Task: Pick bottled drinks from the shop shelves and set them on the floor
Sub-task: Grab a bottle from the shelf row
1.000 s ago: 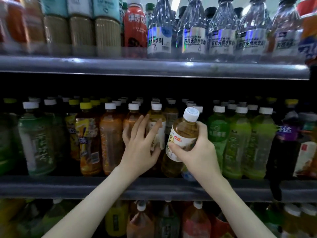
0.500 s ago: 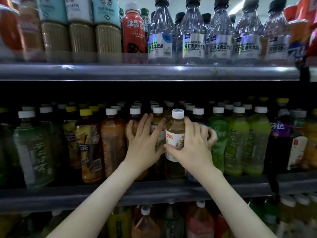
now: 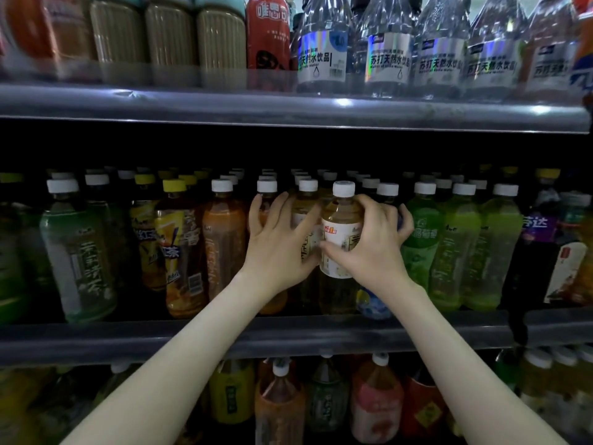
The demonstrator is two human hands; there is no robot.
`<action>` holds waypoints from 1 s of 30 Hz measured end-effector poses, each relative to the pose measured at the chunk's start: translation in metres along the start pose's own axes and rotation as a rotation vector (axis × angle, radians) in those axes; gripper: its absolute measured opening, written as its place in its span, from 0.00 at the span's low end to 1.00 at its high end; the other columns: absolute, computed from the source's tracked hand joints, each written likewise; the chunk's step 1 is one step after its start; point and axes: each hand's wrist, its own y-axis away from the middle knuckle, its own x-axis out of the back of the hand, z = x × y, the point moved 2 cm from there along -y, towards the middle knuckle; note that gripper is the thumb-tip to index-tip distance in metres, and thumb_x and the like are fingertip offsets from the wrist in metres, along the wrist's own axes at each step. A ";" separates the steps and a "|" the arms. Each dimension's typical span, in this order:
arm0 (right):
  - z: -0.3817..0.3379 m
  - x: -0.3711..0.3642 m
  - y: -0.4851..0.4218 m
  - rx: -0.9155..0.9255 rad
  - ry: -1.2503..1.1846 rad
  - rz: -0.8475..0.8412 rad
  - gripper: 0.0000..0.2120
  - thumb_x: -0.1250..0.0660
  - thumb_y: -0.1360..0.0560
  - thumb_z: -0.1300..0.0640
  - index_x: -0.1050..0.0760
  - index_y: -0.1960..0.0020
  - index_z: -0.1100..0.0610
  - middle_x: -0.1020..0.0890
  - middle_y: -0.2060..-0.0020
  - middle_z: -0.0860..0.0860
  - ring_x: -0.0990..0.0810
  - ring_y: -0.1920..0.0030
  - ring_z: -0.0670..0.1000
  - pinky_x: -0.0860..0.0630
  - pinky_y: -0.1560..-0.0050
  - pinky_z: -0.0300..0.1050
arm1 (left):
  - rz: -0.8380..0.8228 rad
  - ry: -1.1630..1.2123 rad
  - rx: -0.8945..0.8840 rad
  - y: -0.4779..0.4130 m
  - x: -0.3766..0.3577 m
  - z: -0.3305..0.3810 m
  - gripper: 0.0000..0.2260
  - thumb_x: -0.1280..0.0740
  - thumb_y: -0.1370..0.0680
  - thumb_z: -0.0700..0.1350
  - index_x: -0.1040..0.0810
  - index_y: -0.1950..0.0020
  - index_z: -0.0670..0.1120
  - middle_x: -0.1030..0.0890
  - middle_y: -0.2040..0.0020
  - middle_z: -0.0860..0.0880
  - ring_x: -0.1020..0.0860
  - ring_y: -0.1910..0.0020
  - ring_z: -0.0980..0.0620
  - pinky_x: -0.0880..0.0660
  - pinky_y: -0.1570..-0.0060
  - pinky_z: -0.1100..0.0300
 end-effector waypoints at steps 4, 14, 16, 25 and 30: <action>-0.002 0.004 -0.005 0.050 0.107 -0.025 0.41 0.26 0.34 0.42 0.45 0.30 0.51 0.25 0.41 0.54 0.37 0.34 0.51 0.67 0.29 0.48 | 0.022 -0.012 0.020 -0.004 -0.002 0.006 0.30 0.26 0.34 0.54 0.24 0.35 0.46 0.24 0.42 0.33 0.29 0.36 0.34 0.52 0.32 0.41; -0.002 0.011 -0.007 0.241 0.643 -0.444 0.62 0.29 0.46 0.27 0.57 0.22 0.44 0.44 0.25 0.59 0.55 0.24 0.58 0.79 0.34 0.60 | -0.012 -0.161 -0.039 -0.021 0.002 0.002 0.27 0.36 0.28 0.58 0.30 0.29 0.54 0.21 0.42 0.36 0.28 0.36 0.34 0.62 0.29 0.42; -0.004 0.009 -0.008 0.242 0.657 -0.446 0.63 0.29 0.46 0.27 0.59 0.22 0.44 0.45 0.26 0.59 0.56 0.24 0.58 0.80 0.35 0.60 | -0.113 -0.211 -0.057 -0.025 0.005 0.003 0.33 0.42 0.29 0.65 0.39 0.25 0.57 0.25 0.36 0.37 0.34 0.31 0.35 0.74 0.33 0.43; -0.010 0.007 -0.015 0.170 0.672 -0.480 0.62 0.27 0.45 0.29 0.56 0.22 0.46 0.39 0.28 0.58 0.52 0.24 0.59 0.81 0.36 0.61 | -0.152 -0.141 -0.080 -0.039 0.008 -0.024 0.39 0.36 0.37 0.70 0.45 0.30 0.60 0.31 0.35 0.42 0.37 0.33 0.39 0.63 0.34 0.43; -0.012 -0.003 -0.022 0.210 0.713 -0.528 0.61 0.24 0.44 0.34 0.53 0.22 0.50 0.39 0.27 0.60 0.51 0.24 0.59 0.83 0.39 0.59 | -0.157 -0.067 -0.099 -0.036 0.009 -0.045 0.36 0.38 0.33 0.69 0.44 0.28 0.60 0.31 0.34 0.44 0.36 0.33 0.42 0.63 0.33 0.44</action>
